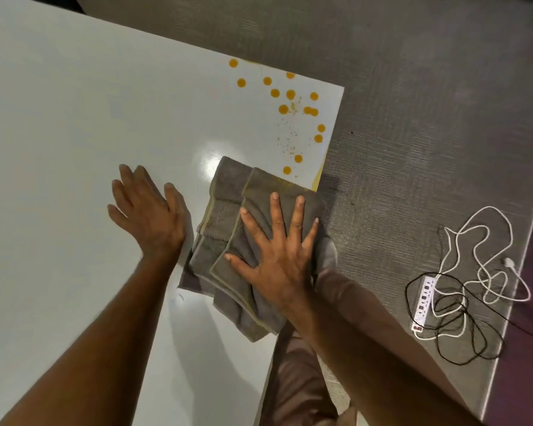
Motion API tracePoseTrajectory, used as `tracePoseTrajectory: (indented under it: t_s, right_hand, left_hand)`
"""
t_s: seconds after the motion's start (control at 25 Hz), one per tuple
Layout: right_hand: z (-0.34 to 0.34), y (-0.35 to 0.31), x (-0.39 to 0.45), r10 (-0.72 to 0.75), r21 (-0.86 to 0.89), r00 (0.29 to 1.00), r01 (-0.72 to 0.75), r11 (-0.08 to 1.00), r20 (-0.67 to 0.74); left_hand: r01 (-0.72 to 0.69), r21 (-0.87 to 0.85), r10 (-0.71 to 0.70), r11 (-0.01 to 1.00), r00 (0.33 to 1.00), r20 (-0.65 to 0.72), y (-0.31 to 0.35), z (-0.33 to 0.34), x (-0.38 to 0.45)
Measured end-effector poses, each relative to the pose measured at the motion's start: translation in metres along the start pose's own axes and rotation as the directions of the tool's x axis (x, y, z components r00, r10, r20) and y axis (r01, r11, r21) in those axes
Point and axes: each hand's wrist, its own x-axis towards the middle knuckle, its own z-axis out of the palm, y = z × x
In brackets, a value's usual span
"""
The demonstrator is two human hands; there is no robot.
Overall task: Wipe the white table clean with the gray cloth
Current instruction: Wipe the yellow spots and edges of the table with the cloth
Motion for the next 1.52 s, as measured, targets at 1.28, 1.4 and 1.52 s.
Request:
tracePoseTrajectory:
  t_s: [1.28, 1.4, 1.52]
  right_hand:
    - [-0.038, 0.064, 0.16, -0.038, -0.067, 0.993, 0.031, 0.997, -0.112]
    - [-0.045, 0.07, 0.179, -0.051, -0.079, 0.993, 0.043, 0.996, -0.104]
    - [-0.049, 0.071, 0.193, -0.051, -0.093, 0.994, 0.042, 0.995, -0.097]
  left_hand:
    - [0.043, 0.012, -0.041, 0.999, 0.991, -0.129, 0.005, 0.021, 0.006]
    - [0.035, 0.011, -0.033, 0.999, 0.99, -0.136, 0.005, 0.021, 0.006]
    - [0.032, 0.005, -0.031, 0.999, 0.99, -0.141, 0.005, 0.021, 0.006]
